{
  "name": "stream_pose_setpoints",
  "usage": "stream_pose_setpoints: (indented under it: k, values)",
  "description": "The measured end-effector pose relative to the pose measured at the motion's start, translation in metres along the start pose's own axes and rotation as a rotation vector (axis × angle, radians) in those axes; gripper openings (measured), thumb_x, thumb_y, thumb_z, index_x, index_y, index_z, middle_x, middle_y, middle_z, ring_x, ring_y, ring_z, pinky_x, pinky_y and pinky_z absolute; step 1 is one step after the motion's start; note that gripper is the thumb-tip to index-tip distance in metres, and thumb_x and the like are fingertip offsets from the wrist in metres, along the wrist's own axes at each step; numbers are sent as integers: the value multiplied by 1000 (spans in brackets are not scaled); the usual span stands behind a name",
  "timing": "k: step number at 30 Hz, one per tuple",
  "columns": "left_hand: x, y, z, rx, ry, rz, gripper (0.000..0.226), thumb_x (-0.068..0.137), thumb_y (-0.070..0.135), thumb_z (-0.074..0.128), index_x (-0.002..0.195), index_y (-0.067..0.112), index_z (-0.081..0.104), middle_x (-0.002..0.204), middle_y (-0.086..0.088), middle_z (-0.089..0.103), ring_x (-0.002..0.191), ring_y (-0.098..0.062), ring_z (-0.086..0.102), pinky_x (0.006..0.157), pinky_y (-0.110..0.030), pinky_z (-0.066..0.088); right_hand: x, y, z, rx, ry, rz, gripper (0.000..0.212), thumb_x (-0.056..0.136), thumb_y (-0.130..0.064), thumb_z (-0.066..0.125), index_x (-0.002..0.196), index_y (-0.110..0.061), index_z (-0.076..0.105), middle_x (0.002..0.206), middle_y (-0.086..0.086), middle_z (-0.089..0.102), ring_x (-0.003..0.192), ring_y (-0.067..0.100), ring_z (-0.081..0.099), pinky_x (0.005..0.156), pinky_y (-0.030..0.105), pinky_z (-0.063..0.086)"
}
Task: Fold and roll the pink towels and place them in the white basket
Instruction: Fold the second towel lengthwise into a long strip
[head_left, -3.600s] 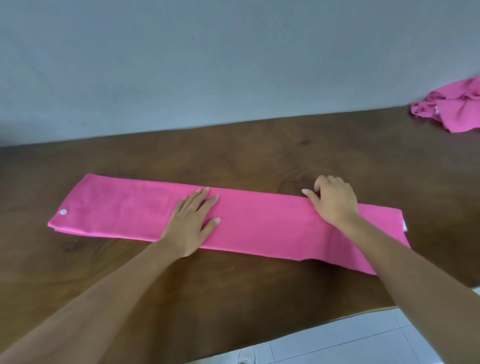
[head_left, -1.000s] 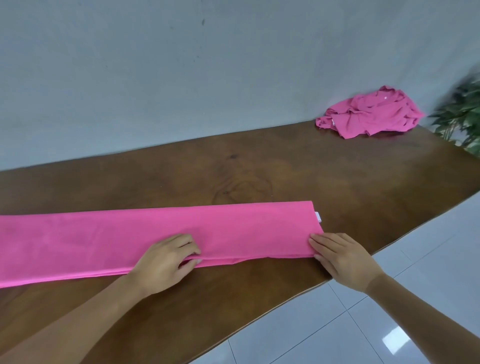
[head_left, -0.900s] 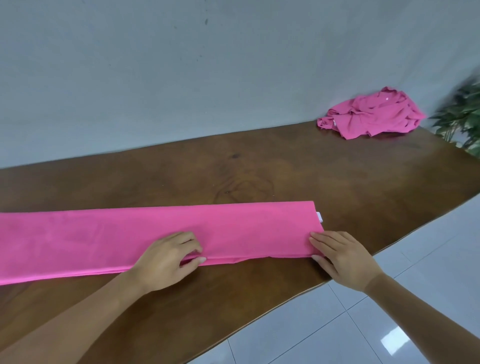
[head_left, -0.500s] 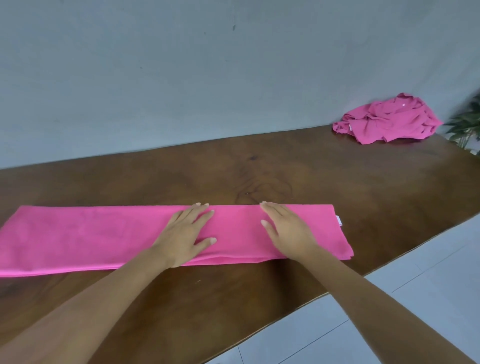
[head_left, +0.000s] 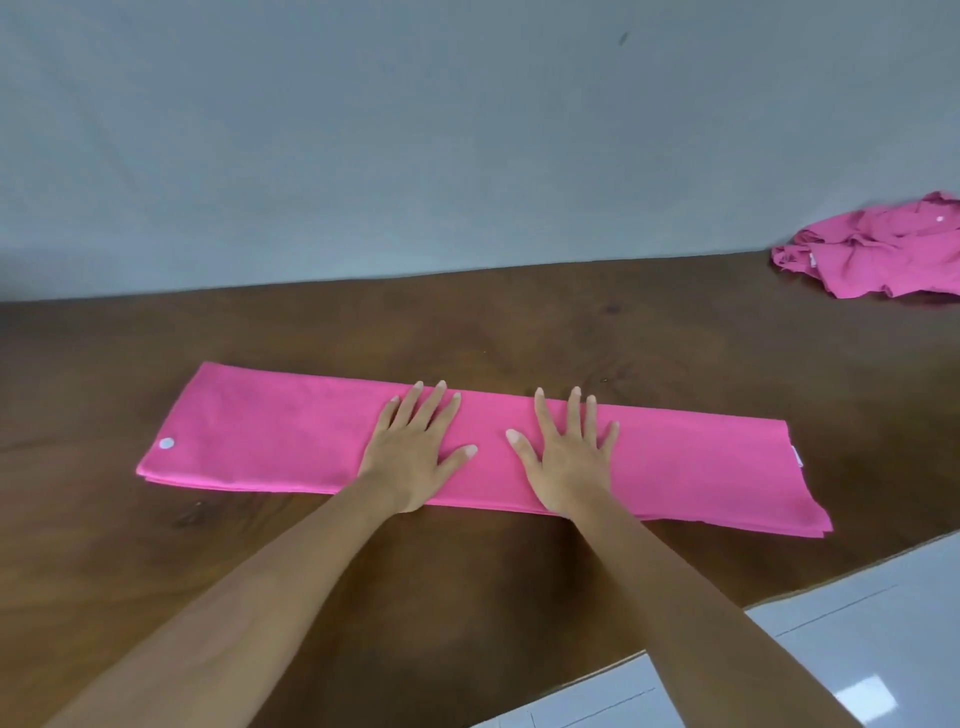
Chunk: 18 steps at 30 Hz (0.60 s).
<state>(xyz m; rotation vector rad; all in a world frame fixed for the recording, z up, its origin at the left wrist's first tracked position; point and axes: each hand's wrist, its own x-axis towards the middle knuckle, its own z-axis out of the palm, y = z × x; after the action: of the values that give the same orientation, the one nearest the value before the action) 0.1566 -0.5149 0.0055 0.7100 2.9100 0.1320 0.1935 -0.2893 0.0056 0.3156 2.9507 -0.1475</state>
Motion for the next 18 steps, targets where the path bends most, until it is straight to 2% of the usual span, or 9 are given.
stream_pose_setpoints:
  k: [12, 18]
  values:
    - [-55, -173, -14, -14, 13, -141, 86, 93, 75, 4, 161, 25, -11, 169, 4, -14, 155, -14, -13, 127, -37, -3, -2, -4, -3, -80, -43, 38, 81, 85, -81, -6, 156, -43, -19, 167, 3, -19, 154, 26, -18, 122, 58, -6]
    - [-64, -197, -13, 34, 29, -256, 83, 91, 79, -3, 159, 33, -15, 169, -8, -15, 155, -27, -15, 126, -44, -4, -4, -7, -1, -90, -39, 56, 83, 85, -79, -6, 157, -39, -18, 167, 2, -20, 154, 21, -17, 124, 53, -5]
